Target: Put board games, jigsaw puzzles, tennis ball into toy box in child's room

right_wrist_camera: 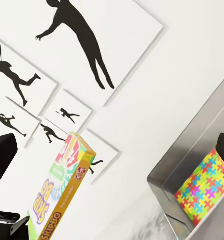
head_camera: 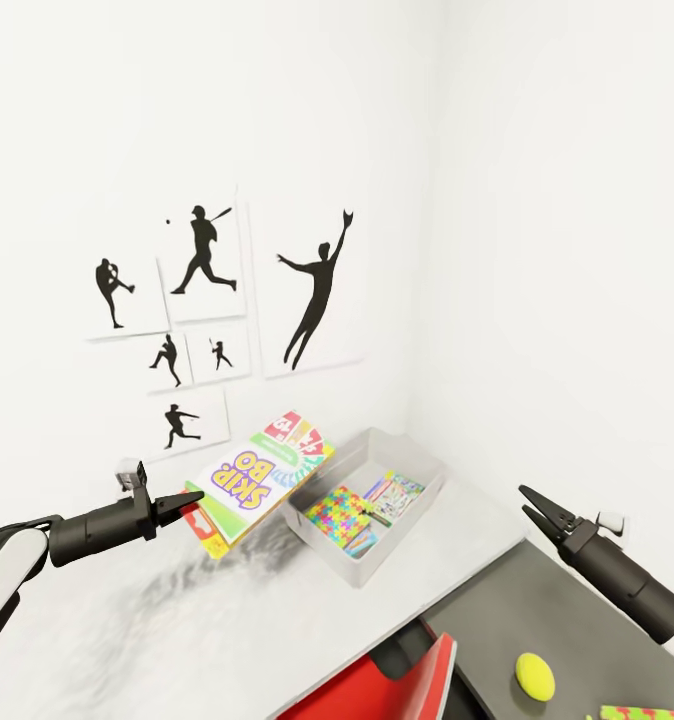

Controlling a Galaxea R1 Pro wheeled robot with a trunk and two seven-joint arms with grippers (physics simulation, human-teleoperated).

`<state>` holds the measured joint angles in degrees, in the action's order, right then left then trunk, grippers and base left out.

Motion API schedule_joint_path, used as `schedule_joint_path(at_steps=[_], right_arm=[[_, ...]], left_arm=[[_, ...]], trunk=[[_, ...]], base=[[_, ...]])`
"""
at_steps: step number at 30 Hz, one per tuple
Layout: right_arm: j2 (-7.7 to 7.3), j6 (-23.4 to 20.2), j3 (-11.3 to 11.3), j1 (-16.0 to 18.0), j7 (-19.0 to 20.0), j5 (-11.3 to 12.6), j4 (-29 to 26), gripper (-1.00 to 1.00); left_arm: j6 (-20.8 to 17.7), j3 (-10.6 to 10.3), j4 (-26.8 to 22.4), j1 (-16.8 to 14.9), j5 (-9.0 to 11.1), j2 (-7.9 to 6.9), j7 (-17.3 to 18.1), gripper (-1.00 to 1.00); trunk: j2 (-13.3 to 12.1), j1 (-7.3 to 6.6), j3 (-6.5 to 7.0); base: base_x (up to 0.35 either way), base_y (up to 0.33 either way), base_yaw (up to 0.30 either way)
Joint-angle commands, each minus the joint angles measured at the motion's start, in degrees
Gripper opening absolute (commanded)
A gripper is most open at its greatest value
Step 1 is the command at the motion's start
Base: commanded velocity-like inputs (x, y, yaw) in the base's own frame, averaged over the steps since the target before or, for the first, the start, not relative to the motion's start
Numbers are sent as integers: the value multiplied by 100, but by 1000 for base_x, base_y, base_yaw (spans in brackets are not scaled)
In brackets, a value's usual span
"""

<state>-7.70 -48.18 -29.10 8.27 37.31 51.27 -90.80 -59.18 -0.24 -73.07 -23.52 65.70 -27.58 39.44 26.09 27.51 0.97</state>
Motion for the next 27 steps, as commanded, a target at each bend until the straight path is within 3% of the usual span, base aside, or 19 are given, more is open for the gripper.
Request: schedule_joint_path(at_steps=[1,27], right_arm=[[6,-34,-8,2,13,5,1,100],[-11,-25,-11,3,136,5,1,100]], left_arm=[[-22,-2,3,-3,4,-2,28,-100],[-15,-2,3,-3,4,-1,28,-100]], trunk=[[4,3,3],[4,3,20]], base=[[90,0,0],[31,0,0]])
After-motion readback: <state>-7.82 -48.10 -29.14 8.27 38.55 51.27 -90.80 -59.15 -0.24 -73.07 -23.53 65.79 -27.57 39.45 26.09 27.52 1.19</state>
